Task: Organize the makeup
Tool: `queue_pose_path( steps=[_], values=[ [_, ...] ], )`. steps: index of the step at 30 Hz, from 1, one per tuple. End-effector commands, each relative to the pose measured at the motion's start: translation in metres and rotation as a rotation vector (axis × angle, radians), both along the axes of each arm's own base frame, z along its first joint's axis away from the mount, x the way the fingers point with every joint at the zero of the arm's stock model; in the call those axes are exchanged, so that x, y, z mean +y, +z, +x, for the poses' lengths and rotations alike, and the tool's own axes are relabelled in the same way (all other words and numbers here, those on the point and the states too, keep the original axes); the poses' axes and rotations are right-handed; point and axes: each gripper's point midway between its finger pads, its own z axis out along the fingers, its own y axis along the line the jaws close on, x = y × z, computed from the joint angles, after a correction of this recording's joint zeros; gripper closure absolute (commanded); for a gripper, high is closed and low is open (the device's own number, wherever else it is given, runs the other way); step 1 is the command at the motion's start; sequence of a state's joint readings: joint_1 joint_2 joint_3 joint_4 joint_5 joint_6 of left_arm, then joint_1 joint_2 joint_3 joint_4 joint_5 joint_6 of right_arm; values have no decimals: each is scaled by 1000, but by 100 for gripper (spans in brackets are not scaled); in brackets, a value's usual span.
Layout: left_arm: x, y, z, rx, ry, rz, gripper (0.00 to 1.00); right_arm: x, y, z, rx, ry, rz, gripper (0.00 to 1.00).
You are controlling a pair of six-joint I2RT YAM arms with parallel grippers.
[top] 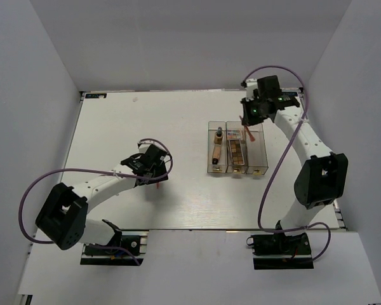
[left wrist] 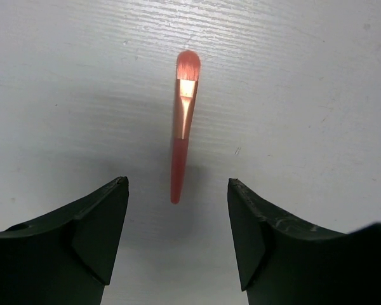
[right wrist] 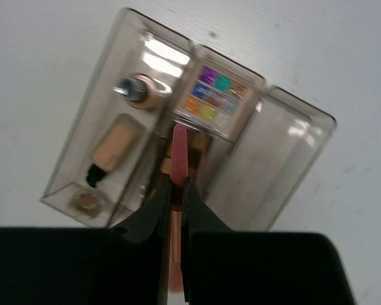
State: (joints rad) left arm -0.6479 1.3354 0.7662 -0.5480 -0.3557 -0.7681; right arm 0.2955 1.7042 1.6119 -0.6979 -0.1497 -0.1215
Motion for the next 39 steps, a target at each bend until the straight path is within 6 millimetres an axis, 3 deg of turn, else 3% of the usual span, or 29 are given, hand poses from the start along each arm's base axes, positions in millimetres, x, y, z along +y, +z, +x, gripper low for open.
queue_pose_path(
  steps=[1,8,15,16,17,19,20,23,39],
  values=[
    [-15,7,13,-27,-84,-40,26,-57,-18,7,43,-179,-62,100],
    [-15,0,22,-20,-134,-48,27,-86,-73,8,151,-262,-107,100],
    [-15,-6,22,-14,-157,-68,27,-81,-107,11,212,-269,-95,99],
    [-16,-7,21,-9,-165,-72,27,-82,-110,12,220,-275,-97,93],
    [-16,-9,19,-5,-166,-73,27,-82,-112,13,226,-278,-100,77],
    [-16,-12,18,-3,-172,-76,27,-83,-117,13,238,-281,-109,61],
    [-16,-14,16,1,-176,-77,27,-84,-116,12,235,-272,-107,49],
    [-17,-17,15,6,-187,-78,30,-80,-109,11,218,-254,-85,34],
    [0,-40,22,103,-135,76,50,-76,-42,5,60,-235,70,33]
  ],
)
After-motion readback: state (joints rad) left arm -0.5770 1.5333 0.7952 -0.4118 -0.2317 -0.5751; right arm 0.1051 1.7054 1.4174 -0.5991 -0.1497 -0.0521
